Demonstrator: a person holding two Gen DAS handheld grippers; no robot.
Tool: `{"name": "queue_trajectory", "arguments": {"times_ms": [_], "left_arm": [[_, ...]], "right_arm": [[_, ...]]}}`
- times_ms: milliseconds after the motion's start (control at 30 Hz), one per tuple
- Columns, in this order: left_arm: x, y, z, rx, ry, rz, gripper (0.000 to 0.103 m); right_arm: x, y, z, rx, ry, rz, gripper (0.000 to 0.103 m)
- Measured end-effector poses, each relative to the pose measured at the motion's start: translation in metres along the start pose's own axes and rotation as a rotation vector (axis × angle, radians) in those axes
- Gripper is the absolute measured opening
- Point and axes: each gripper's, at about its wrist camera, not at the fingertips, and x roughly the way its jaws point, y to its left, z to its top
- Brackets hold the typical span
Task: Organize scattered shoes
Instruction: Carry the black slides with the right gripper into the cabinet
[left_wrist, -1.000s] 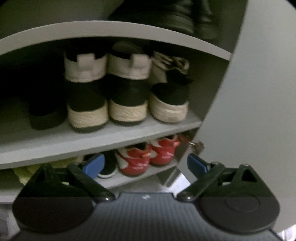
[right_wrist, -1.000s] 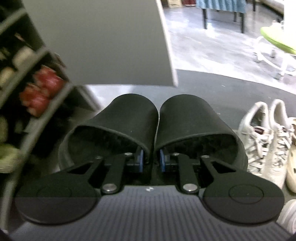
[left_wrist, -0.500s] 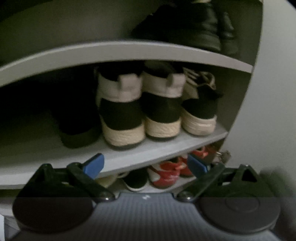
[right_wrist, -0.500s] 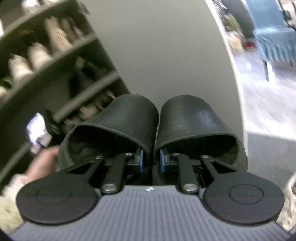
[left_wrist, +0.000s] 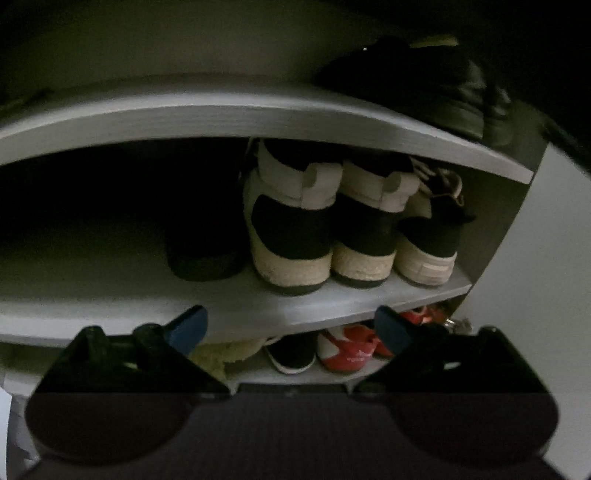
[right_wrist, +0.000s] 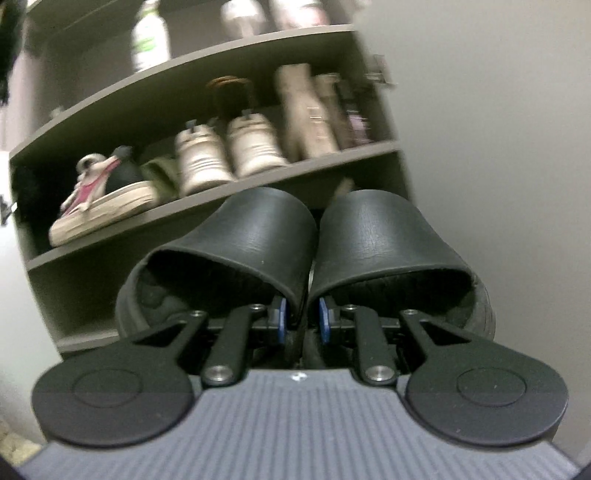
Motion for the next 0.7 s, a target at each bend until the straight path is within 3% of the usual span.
{"name": "queue_trajectory", "arguments": {"times_ms": [167,433,700], "left_arm": [[-0.005,0.021,0.002,-0.089,0.005,0.042,0.098],[-0.018,0.068,0.008,-0.236,0.012,0.114,0.098],[-0.027,0.09,0.015,-0.32,-0.01,0.152,0.099]], "right_arm": [[0.049,0.017,0.018,-0.115,0.03,0.111,0.02],[0.126,0.035,0.023,-0.165,0.13,0.229,0.02],[0.189,0.046,0.005,-0.186,0.208,0.226,0.02]]}}
